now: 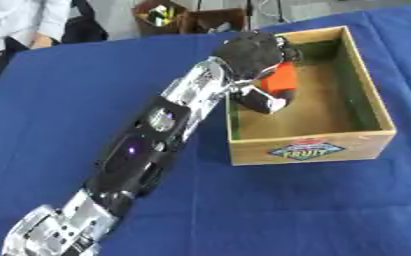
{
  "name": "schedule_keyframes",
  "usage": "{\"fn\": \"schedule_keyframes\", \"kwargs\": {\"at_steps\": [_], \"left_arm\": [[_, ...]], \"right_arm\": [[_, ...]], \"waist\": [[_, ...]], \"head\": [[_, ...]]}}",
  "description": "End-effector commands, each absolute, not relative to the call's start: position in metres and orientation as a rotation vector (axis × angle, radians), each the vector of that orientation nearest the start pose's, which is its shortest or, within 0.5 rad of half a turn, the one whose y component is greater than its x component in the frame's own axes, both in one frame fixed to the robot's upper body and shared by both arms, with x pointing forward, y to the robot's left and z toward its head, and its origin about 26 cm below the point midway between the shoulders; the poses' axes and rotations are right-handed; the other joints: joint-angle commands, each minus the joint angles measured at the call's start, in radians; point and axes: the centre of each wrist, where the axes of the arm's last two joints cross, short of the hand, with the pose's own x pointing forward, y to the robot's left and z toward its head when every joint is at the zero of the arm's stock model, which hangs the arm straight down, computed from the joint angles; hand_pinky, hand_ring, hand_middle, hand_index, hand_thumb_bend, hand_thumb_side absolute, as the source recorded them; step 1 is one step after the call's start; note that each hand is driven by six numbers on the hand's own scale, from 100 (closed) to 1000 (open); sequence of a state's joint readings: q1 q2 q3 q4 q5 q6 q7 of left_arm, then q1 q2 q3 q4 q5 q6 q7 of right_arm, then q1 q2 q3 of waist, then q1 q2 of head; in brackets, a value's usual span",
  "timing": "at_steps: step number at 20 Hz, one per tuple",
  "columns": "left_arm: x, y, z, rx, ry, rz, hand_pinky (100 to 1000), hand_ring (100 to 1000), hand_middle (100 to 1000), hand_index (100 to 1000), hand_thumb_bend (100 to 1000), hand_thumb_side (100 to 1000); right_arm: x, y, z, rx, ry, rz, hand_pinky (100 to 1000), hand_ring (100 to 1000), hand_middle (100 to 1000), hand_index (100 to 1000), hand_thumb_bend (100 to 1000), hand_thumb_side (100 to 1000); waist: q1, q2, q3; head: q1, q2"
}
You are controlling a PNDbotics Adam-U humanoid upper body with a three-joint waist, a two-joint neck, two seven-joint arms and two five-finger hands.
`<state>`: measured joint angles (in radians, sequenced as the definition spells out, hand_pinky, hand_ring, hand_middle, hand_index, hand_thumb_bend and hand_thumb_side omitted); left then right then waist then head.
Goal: Pick up objects on the table and place them in the box.
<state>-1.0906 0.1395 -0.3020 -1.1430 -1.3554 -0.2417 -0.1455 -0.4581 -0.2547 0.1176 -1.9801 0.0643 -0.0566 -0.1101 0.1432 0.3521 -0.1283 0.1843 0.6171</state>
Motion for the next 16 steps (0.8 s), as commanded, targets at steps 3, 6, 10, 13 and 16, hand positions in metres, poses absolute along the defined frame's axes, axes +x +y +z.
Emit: {"fn": "schedule_keyframes", "kwargs": {"at_steps": [3,6,10,13,16], "left_arm": [[0.442,0.086,0.274,-1.568,2.216,1.891,666,801,791,1000,560,760],[0.440,0.088,0.276,-1.567,2.248,1.852,650,790,772,1000,565,776],[0.432,0.094,0.291,-1.566,2.366,1.701,592,741,709,959,475,728],[0.423,0.102,0.303,-1.572,2.461,1.548,548,692,662,928,364,718],[0.413,0.118,0.318,-1.597,2.570,1.355,486,626,611,915,242,790]], "right_arm": [[0.307,-0.203,0.234,-0.061,-2.500,0.349,981,850,596,798,100,516],[0.307,-0.203,0.233,-0.062,-2.497,0.346,980,850,597,797,100,516],[0.307,-0.203,0.233,-0.066,-2.497,0.340,980,850,596,797,100,516],[0.308,-0.204,0.233,-0.072,-2.498,0.335,979,850,597,797,100,516],[0.308,-0.206,0.233,-0.085,-2.499,0.322,978,850,598,797,100,515]], "waist": [[-0.007,-0.024,0.004],[-0.008,-0.026,0.006],[-0.011,-0.029,0.010],[-0.014,-0.032,0.015],[-0.019,-0.037,0.026]], "head": [[0.000,-0.008],[-0.001,-0.008],[-0.007,-0.007],[-0.012,-0.003],[-0.024,0.006]]}}
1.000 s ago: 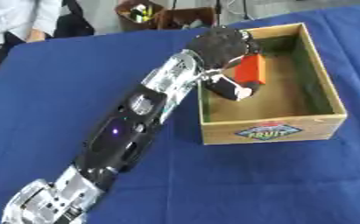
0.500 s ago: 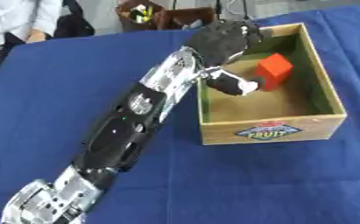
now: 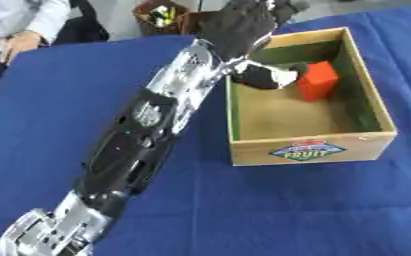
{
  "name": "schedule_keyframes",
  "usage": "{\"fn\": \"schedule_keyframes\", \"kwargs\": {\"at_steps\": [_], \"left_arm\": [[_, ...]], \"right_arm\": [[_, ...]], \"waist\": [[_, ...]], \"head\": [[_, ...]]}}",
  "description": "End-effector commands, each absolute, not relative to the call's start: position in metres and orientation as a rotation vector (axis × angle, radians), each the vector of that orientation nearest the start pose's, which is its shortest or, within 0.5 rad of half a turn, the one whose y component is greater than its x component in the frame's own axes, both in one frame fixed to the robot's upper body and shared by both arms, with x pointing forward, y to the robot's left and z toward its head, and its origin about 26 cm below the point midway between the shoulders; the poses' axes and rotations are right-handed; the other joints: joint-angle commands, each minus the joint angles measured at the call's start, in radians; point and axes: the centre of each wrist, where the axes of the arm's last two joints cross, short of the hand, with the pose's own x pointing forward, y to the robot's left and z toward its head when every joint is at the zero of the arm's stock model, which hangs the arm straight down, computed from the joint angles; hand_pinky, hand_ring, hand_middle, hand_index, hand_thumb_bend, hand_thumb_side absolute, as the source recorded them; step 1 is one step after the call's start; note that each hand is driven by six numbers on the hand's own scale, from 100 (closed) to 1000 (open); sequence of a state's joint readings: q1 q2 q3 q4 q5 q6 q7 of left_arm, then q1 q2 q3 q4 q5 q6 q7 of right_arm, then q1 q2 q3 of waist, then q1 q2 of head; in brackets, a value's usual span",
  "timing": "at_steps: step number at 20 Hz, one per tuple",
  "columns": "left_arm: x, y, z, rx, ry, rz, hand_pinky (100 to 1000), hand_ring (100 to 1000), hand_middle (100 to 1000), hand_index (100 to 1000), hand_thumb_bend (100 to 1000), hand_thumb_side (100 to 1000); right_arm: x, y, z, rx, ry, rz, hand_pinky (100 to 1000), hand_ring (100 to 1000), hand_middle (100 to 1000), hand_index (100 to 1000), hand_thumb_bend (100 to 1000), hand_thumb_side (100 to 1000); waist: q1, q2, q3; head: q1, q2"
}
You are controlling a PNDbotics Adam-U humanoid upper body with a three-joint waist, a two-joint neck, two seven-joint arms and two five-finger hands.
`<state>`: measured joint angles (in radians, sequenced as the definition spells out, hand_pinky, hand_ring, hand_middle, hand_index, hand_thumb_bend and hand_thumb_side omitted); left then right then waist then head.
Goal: Pick up objects on the table and place them in the box.
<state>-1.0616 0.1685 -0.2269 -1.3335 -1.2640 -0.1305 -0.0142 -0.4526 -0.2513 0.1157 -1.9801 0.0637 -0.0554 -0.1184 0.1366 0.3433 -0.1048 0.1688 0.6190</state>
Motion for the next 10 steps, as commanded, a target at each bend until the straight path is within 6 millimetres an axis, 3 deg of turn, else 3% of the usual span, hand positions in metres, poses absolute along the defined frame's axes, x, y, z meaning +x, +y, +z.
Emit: {"fn": "schedule_keyframes", "kwargs": {"at_steps": [1,2,10], "left_arm": [[0.410,0.124,0.322,-1.606,2.604,1.290,473,615,603,914,222,791],[0.407,0.130,0.324,-1.614,2.634,1.228,458,598,586,903,175,795],[0.378,0.168,0.326,-1.667,2.793,0.824,406,546,535,877,136,810]], "right_arm": [[0.308,-0.207,0.233,-0.089,-2.499,0.318,978,850,598,797,100,515],[0.308,-0.207,0.233,-0.093,-2.499,0.315,977,850,598,796,100,515],[0.308,-0.210,0.234,-0.115,-2.508,0.296,975,849,600,796,100,517]], "waist": [[-0.014,-0.029,0.006],[-0.015,-0.030,0.010],[-0.029,-0.032,0.029]], "head": [[-0.013,0.006],[-0.017,0.007],[-0.040,0.002]]}}
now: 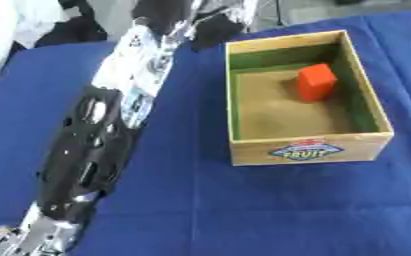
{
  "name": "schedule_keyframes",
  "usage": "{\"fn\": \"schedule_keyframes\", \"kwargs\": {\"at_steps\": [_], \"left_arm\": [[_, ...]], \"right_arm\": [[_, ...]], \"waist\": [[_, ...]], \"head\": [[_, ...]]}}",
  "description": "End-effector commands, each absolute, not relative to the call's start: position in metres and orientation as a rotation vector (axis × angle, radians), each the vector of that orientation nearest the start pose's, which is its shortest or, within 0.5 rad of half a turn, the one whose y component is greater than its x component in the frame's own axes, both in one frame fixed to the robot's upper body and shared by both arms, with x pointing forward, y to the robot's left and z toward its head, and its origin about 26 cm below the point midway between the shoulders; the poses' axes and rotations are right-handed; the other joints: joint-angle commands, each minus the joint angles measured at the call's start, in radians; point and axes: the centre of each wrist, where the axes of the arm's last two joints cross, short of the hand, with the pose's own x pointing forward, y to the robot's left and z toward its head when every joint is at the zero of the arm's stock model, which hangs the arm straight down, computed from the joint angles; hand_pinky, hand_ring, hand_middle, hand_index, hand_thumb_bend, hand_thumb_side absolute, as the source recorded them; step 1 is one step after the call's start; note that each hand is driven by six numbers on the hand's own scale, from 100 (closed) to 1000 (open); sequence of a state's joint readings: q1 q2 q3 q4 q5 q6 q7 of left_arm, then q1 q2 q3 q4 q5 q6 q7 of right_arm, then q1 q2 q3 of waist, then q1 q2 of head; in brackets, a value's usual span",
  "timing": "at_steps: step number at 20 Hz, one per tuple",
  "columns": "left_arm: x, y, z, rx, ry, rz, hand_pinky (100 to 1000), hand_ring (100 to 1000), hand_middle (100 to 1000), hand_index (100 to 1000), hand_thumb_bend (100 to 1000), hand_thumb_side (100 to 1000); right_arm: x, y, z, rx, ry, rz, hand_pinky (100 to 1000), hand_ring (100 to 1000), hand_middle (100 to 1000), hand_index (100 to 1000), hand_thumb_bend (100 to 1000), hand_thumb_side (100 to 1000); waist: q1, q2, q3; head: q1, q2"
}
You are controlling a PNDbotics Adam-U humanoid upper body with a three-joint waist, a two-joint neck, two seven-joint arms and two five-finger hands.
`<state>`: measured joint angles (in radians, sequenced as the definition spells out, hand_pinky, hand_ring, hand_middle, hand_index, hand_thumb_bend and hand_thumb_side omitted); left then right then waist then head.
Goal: Pick up objects on the table and place them in the box.
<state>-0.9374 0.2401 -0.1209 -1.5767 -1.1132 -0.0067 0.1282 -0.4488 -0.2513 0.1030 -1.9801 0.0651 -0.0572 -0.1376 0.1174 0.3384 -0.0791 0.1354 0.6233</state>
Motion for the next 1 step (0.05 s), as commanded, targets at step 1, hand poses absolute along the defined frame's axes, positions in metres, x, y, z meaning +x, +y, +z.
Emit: {"fn": "schedule_keyframes", "kwargs": {"at_steps": [1], "left_arm": [[0.3740,0.1713,0.3243,-1.667,2.809,0.784,404,545,534,877,136,810]], "right_arm": [[0.3081,-0.2098,0.2346,-0.118,-2.508,0.294,974,849,600,796,100,517]], "waist": [[-0.011,-0.027,0.005]], "head": [[-0.008,-0.003]]}}
